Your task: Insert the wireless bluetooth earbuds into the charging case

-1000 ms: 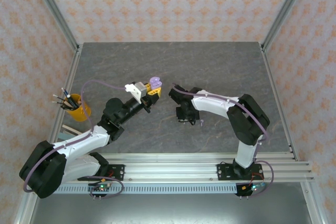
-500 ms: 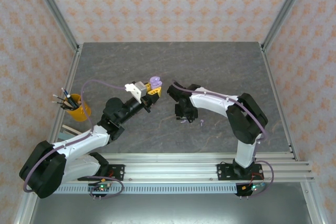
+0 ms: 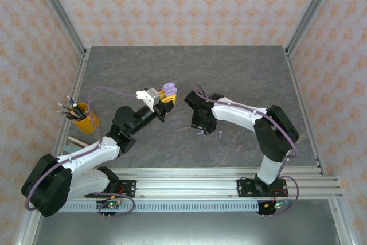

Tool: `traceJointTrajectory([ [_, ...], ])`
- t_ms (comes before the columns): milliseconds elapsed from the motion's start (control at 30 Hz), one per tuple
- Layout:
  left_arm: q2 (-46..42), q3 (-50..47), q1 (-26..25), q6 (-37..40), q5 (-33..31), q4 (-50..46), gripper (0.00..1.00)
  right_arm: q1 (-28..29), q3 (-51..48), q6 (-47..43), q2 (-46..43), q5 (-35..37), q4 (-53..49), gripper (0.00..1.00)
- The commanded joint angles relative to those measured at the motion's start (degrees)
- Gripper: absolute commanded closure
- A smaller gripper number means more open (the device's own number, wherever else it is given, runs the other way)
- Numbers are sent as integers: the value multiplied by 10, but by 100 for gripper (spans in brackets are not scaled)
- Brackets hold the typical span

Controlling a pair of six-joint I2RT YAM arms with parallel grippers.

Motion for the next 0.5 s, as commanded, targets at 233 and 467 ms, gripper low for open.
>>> traceJointTrajectory([
  [233,0,18,-5,-2,12,13,100,5,-14,-44,25,13,18,55],
  [467,0,18,-5,-4,13,12,100,5,-15,-48,39,18,20,58],
])
